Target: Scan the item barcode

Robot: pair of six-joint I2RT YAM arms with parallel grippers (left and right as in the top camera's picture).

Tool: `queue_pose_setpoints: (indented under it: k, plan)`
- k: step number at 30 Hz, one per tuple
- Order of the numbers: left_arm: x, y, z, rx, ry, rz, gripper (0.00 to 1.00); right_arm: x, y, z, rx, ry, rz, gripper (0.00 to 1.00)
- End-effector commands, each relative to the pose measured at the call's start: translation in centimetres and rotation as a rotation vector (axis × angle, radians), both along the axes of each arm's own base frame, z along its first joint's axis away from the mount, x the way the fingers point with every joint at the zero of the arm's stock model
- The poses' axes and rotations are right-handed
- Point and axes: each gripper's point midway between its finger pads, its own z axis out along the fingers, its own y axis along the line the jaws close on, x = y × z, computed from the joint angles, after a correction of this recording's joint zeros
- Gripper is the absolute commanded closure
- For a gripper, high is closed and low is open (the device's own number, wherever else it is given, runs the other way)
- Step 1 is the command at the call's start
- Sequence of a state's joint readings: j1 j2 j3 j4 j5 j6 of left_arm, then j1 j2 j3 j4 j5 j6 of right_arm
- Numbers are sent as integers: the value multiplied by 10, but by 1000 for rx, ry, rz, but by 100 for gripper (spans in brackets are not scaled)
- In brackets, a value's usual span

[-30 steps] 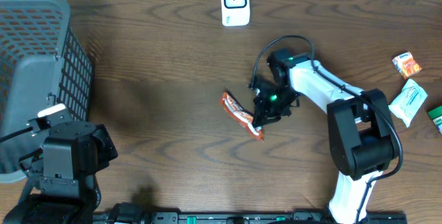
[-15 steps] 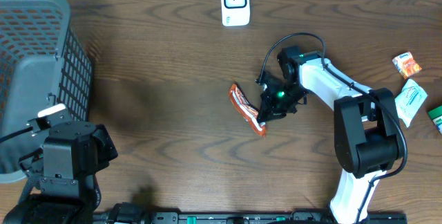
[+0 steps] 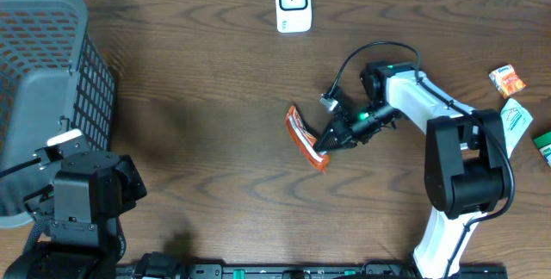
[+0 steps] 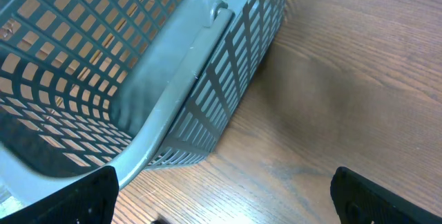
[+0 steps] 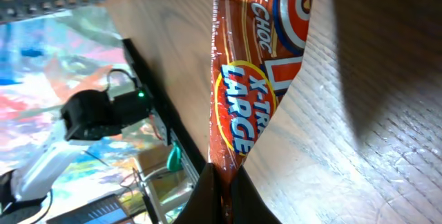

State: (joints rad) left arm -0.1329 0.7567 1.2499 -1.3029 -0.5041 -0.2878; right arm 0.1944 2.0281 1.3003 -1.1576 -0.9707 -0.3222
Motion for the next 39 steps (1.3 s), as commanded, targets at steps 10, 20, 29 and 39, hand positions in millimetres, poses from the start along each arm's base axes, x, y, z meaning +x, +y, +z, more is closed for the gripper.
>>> queue_pose_setpoints:
  k: [10, 20, 29, 39]
  plan:
    - [-1, 2, 1, 13, 3, 3, 2, 13, 10, 28, 178, -92, 8, 99]
    - [-1, 2, 1, 13, 3, 3, 2, 72, 6, 67, 31, -344, 15, 99]
    - [-1, 2, 1, 13, 3, 3, 2, 169, -14, 83, -419, -717, -102, 99]
    - [-1, 2, 1, 13, 3, 3, 2, 229, -23, 112, -515, -969, -226, 99]
